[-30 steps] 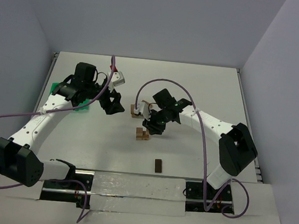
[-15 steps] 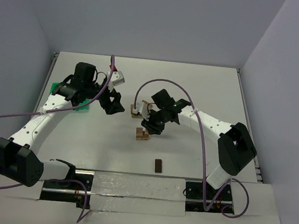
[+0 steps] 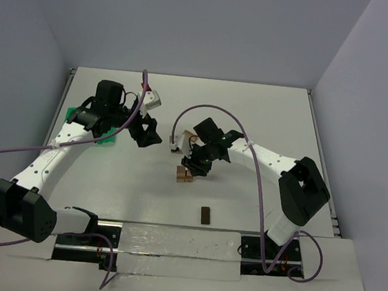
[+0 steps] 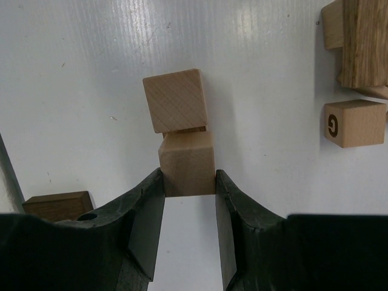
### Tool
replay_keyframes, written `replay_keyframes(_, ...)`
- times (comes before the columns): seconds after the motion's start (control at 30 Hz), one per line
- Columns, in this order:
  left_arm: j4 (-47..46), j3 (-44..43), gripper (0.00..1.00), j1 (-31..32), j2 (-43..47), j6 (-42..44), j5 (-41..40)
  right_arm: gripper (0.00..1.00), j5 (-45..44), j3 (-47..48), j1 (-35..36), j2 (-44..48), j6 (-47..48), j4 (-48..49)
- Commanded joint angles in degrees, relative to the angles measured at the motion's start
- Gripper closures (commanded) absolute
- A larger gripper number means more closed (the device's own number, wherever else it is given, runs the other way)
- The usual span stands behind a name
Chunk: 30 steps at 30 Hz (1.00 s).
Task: Build the wood block tower
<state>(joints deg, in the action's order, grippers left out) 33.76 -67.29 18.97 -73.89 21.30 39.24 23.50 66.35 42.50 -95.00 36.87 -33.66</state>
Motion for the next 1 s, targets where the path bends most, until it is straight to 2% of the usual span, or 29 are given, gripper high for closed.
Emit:
replay_keyframes(0.0, -2.1, -0.3, 0.12, -0.4, 0.6, -0.6, 0.2, 0.64, -0.4, 0.2, 1.0, -0.6, -0.4, 1.7)
replay_keyframes(0.57, -2.3, 0.0, 0.13, -0.5, 0.6, -0.3, 0.2, 0.60, -1.5, 0.6, 1.9, -1.7, -0.5, 1.8)
replay_keyframes(0.97, -2.4, 0.0, 0.13, -0.5, 0.5, -0.5, 0.5, 0.53, -1.1, 0.5, 2.0, -1.5, 0.5, 1.7)
